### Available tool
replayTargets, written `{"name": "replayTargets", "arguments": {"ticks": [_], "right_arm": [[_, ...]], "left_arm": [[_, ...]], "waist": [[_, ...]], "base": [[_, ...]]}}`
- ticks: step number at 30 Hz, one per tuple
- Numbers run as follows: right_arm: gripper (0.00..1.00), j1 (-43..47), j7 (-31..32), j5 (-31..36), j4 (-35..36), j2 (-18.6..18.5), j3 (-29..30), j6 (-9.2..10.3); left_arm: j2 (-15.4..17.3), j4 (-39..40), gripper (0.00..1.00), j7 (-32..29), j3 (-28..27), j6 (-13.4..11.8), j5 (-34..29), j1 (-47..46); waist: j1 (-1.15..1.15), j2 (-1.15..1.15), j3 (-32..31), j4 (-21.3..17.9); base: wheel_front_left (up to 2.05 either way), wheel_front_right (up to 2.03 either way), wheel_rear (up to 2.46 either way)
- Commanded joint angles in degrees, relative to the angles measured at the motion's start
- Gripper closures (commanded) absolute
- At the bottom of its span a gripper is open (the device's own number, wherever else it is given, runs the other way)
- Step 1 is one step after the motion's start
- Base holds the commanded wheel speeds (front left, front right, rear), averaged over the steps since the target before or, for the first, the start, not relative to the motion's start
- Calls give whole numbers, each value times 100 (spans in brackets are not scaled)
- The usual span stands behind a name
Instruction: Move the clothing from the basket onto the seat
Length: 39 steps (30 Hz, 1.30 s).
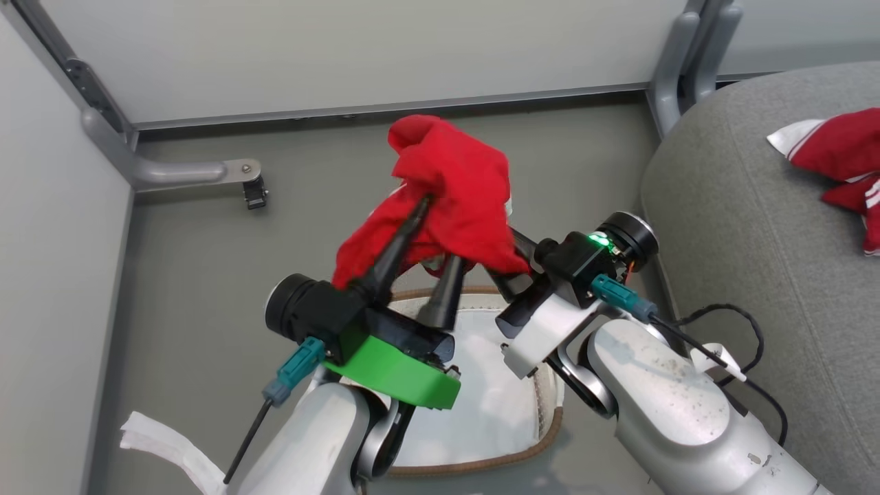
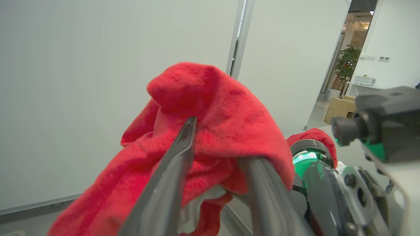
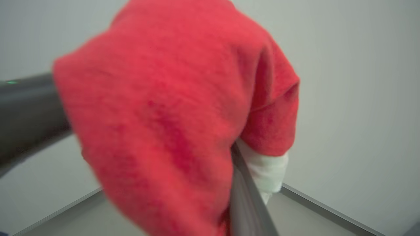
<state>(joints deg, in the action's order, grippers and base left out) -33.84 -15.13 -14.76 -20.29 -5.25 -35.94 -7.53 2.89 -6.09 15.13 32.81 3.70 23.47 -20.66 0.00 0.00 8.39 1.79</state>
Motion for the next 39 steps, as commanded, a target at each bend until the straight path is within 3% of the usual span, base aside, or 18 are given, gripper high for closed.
{"name": "replayTargets", "arguments": {"ticks": [1, 5, 17, 25, 33, 39], "right_arm": [[100, 27, -2, -48, 6, -9, 38, 8], [100, 130, -2, -105, 58, -12, 215, 7], [100, 407, -2, -149, 250, -100, 1100, 7], [100, 649, -2, -192, 372, -80, 1527, 8], [100, 660, -2, -245, 435, -59, 2058, 8], [100, 109, -3, -177, 303, -484, 2671, 8]], "left_arm": [[8, -22, 0, 2, -38, -7, -68, -28], [10, -120, 0, 1, -78, 50, -185, -45], [15, -451, 0, 0, -210, 235, -411, -189], [17, -613, 0, 0, -215, 314, -510, -289], [20, -759, 0, 0, -223, 353, -651, -413], [30, -914, 0, 0, -98, 375, -785, -659]], "waist": [[0, 0, 13, -115], [0, 0, 81, -435], [0, 0, 387, -1916], [0, 0, 549, -2623], [0, 0, 913, -3115], [0, 0, 1416, -3134]], "base": [[0, 0, 0], [0, 0, 0], [0, 0, 0], [0, 0, 0], [0, 0, 0], [0, 0, 0]]}}
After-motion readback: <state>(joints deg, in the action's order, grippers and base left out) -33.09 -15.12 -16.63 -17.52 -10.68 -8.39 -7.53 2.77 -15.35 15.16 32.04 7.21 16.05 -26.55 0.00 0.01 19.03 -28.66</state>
